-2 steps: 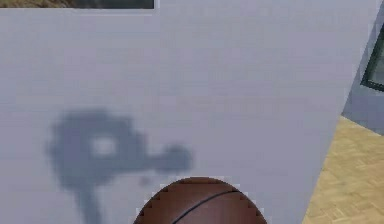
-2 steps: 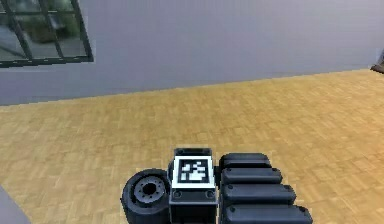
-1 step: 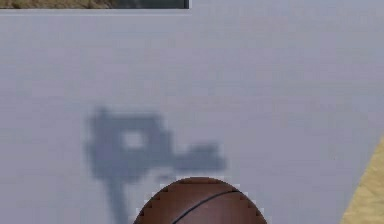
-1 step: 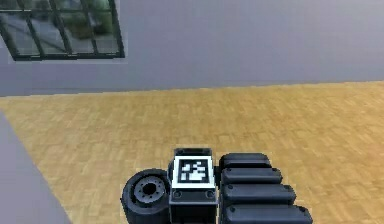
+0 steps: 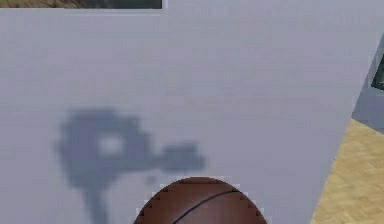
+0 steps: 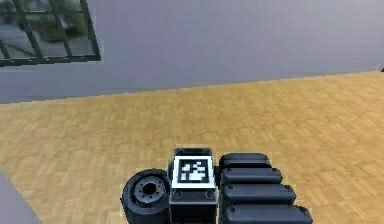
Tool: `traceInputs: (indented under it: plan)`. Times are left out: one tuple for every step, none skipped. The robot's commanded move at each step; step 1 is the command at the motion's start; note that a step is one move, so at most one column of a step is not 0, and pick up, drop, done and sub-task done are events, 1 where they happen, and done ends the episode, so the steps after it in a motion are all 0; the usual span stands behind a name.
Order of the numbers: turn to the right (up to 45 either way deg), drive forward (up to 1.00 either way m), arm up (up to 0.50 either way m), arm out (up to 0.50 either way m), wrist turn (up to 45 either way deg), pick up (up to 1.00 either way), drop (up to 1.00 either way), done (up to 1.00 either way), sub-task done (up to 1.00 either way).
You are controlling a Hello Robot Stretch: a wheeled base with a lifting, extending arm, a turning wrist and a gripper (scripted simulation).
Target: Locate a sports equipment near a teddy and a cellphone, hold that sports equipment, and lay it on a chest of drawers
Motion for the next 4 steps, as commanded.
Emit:
traceInputs:
  plan:
    - [-45.0, 0.0, 0.0, 0.0, 0.0, 0.0, 0.0, 0.0, 0.0]
    - [-21.0, 0.0, 0.0, 0.0, 0.0, 0.0, 0.0, 0.0, 0.0]
    - [0.0, 0.45, 0.0, 0.0, 0.0, 0.0, 0.0, 0.0, 0.0]
    - [45.0, 0.0, 0.0, 0.0, 0.0, 0.0, 0.0, 0.0, 0.0]
